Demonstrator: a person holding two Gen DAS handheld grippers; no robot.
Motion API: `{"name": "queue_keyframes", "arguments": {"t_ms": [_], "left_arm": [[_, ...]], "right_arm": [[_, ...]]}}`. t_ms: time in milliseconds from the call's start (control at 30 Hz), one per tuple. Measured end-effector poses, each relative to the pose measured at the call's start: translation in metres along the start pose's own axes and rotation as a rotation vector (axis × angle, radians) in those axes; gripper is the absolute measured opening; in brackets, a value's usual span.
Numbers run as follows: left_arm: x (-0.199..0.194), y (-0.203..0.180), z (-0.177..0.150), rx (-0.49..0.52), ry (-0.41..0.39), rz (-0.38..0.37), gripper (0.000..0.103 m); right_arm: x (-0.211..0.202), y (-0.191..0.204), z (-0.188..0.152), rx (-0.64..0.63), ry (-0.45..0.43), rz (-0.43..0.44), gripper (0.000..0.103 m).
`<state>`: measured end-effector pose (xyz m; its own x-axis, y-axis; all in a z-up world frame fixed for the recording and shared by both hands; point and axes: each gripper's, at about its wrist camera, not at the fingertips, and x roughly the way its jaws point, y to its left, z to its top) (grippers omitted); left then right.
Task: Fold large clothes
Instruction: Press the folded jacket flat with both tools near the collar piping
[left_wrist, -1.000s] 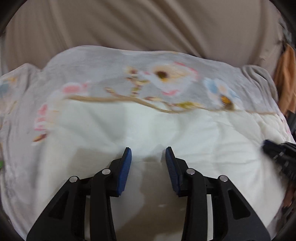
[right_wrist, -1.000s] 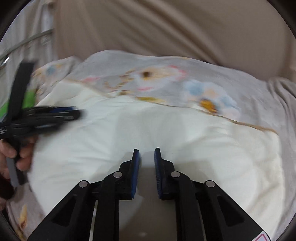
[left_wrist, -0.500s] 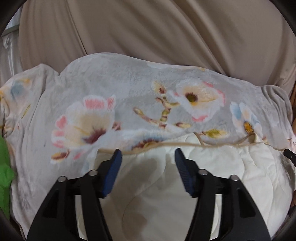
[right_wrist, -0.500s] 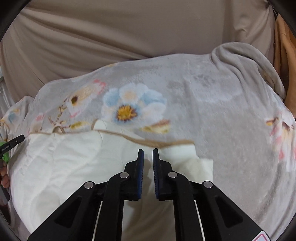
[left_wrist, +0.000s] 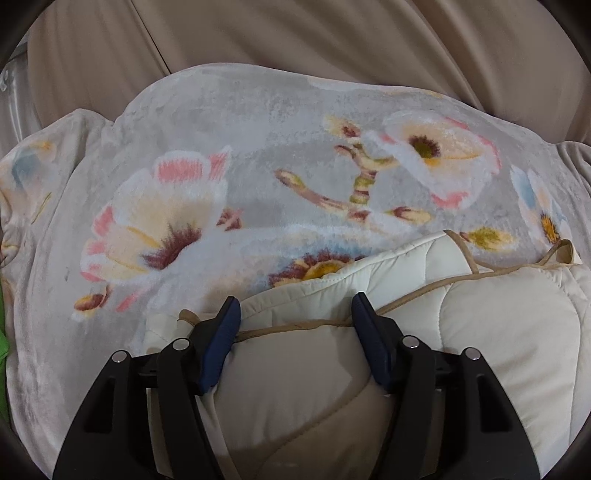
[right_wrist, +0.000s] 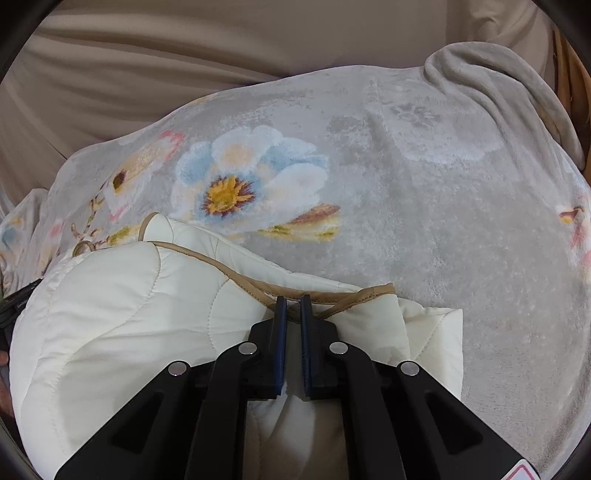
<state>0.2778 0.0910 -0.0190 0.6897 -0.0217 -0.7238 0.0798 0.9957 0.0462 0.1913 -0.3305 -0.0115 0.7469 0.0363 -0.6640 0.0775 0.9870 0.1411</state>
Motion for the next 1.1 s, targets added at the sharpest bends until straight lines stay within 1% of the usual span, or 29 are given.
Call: {"name": "queue_keyframes", "arguments": {"t_ms": [467, 533, 567, 600, 633, 667, 700, 733, 767, 800, 833, 867, 900, 933, 967, 1000, 1033, 1100], "left_arm": [[0.003, -0.002, -0.001, -0.011, 0.003, -0.006, 0.061], [0.002, -0.001, 0.0, -0.018, 0.003, -0.021, 0.061], [-0.003, 0.001, 0.001, -0.026, -0.005, -0.038, 0.061], [-0.015, 0.003, 0.001, -0.037, -0.021, -0.037, 0.061], [-0.032, 0.004, -0.001, -0.056, -0.048, -0.045, 0.061], [-0.054, 0.004, -0.004, -0.077, -0.077, -0.091, 0.061], [-0.072, 0.003, -0.008, -0.082, -0.096, -0.137, 0.061], [-0.096, -0.004, -0.014, -0.067, -0.115, -0.19, 0.065], [-0.114, -0.013, -0.02, -0.04, -0.125, -0.215, 0.072], [-0.13, -0.025, -0.029, -0.002, -0.139, -0.224, 0.075], [-0.145, -0.041, -0.042, 0.053, -0.15, -0.218, 0.076], [-0.15, -0.052, -0.051, 0.094, -0.146, -0.211, 0.076], [-0.152, -0.065, -0.064, 0.138, -0.13, -0.209, 0.076], [-0.149, -0.071, -0.074, 0.159, -0.11, -0.209, 0.076], [-0.143, -0.077, -0.083, 0.173, -0.081, -0.208, 0.076], [-0.134, -0.079, -0.091, 0.168, -0.052, -0.208, 0.076], [-0.125, -0.078, -0.099, 0.15, -0.041, -0.199, 0.078], [-0.121, -0.079, -0.105, 0.144, -0.06, -0.175, 0.08]], "right_arm": [[0.001, 0.0, -0.001, 0.008, -0.007, 0.001, 0.004], [-0.001, -0.001, 0.001, 0.013, -0.01, 0.008, 0.004], [-0.007, -0.001, 0.002, 0.018, -0.028, 0.003, 0.004], [-0.019, 0.002, 0.002, 0.018, -0.063, -0.02, 0.006], [-0.032, 0.007, 0.0, 0.015, -0.092, -0.026, 0.01], [-0.051, 0.017, -0.003, 0.009, -0.125, 0.002, 0.017], [-0.072, 0.034, -0.009, -0.014, -0.141, 0.066, 0.017], [-0.083, 0.047, -0.014, -0.041, -0.138, 0.093, 0.017], [-0.097, 0.069, -0.025, -0.083, -0.13, 0.123, 0.017], [-0.104, 0.086, -0.036, -0.111, -0.116, 0.152, 0.017], [-0.108, 0.099, -0.046, -0.132, -0.098, 0.176, 0.017], [-0.109, 0.112, -0.058, -0.157, -0.075, 0.197, 0.017], [-0.108, 0.125, -0.073, -0.186, -0.052, 0.213, 0.017], [-0.105, 0.135, -0.088, -0.216, -0.039, 0.211, 0.017], [-0.099, 0.141, -0.101, -0.245, -0.04, 0.179, 0.017], [-0.093, 0.143, -0.112, -0.263, -0.05, 0.151, 0.017], [-0.089, 0.143, -0.118, -0.267, -0.058, 0.146, 0.017], [-0.091, 0.14, -0.121, -0.251, -0.059, 0.145, 0.015]]}}
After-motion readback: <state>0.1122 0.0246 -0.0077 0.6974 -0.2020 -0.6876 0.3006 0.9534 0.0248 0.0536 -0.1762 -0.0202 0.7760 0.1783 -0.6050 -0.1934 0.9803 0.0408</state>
